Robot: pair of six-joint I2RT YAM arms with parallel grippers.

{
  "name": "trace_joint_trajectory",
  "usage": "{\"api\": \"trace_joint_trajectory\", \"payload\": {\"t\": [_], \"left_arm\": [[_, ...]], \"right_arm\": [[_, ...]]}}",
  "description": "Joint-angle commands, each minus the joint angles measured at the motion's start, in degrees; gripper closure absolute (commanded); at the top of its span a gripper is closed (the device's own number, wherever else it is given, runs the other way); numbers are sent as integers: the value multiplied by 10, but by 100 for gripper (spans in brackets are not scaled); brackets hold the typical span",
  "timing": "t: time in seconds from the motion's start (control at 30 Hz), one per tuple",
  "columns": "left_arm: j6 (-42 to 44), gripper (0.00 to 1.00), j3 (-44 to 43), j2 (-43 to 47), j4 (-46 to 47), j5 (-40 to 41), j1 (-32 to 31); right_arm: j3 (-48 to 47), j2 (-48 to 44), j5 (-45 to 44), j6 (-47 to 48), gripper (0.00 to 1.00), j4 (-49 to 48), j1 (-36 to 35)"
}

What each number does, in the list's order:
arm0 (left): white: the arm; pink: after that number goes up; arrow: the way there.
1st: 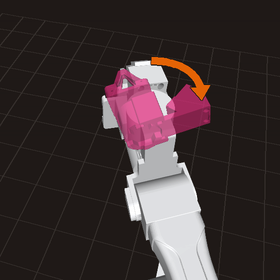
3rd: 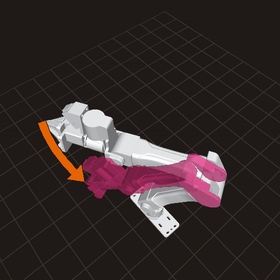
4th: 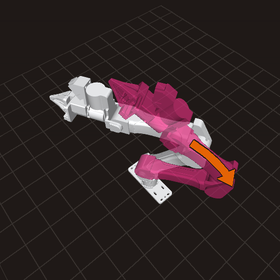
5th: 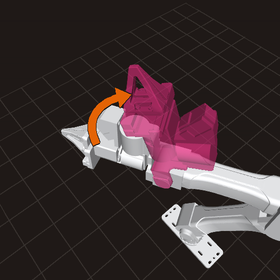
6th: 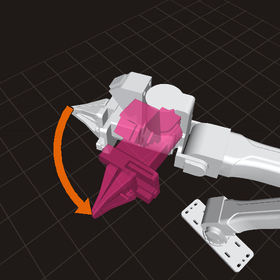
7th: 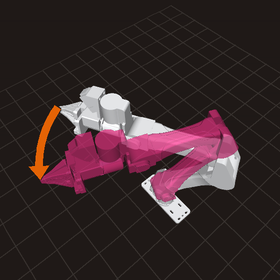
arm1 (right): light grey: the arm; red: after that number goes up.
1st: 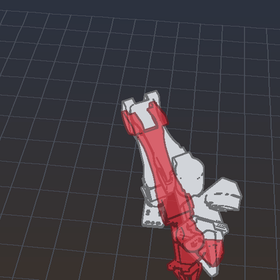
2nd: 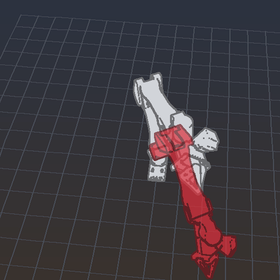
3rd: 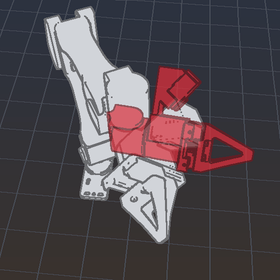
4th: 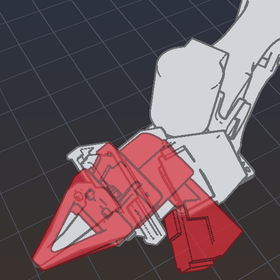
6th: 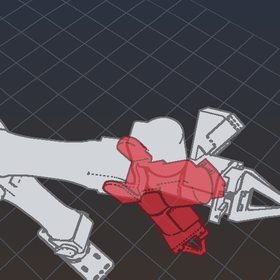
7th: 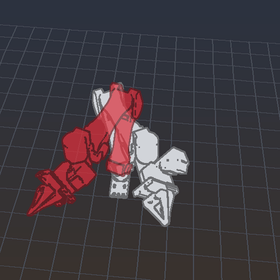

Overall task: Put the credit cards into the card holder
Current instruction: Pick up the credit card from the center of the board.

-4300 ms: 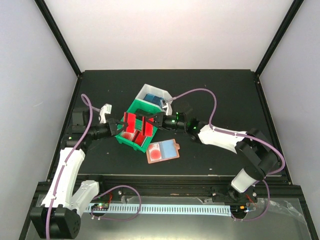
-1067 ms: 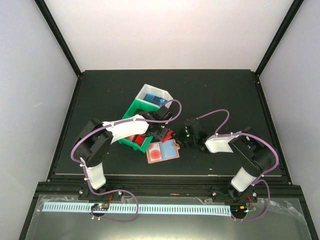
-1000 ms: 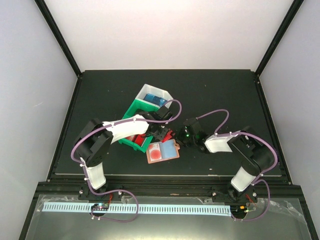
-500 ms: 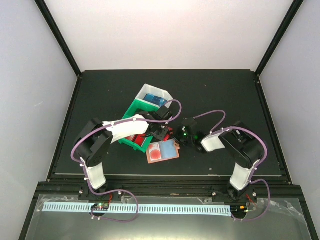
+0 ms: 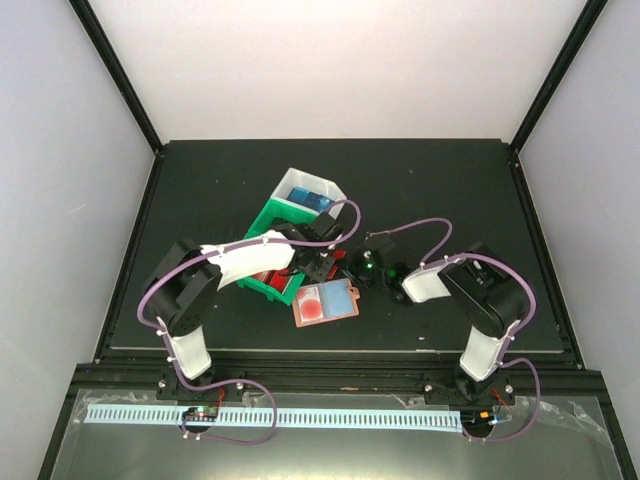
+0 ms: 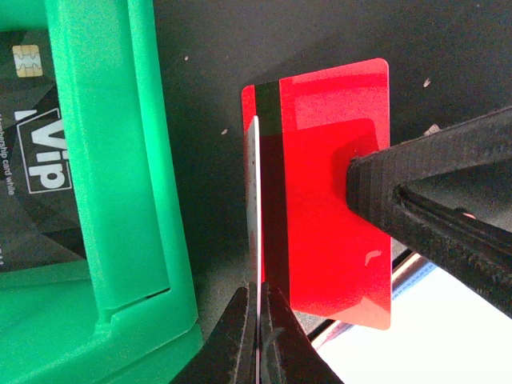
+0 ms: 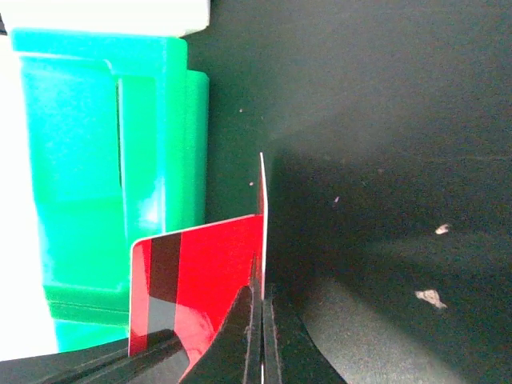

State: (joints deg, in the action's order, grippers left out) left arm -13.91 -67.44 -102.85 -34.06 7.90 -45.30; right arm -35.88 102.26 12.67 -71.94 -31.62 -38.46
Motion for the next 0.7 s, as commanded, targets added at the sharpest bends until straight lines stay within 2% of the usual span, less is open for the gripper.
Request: {"api": "trace_joint_trajectory", "payload": {"t": [0.0, 0.2, 0.43, 0.67], "left_arm": [[-12, 98, 3, 50, -14, -14, 2], [-45, 98, 11, 129, -15, -4, 1], [-89, 99, 63, 236, 1, -12, 0], [-125, 98, 118, 324, 2, -36, 2]], "right_arm": [[19, -39, -21, 13, 99, -6, 6], [60, -120, 11, 52, 99, 29, 24], [103, -218, 55, 105, 99, 95, 30], [89, -239, 131, 142, 99, 122, 19]]}}
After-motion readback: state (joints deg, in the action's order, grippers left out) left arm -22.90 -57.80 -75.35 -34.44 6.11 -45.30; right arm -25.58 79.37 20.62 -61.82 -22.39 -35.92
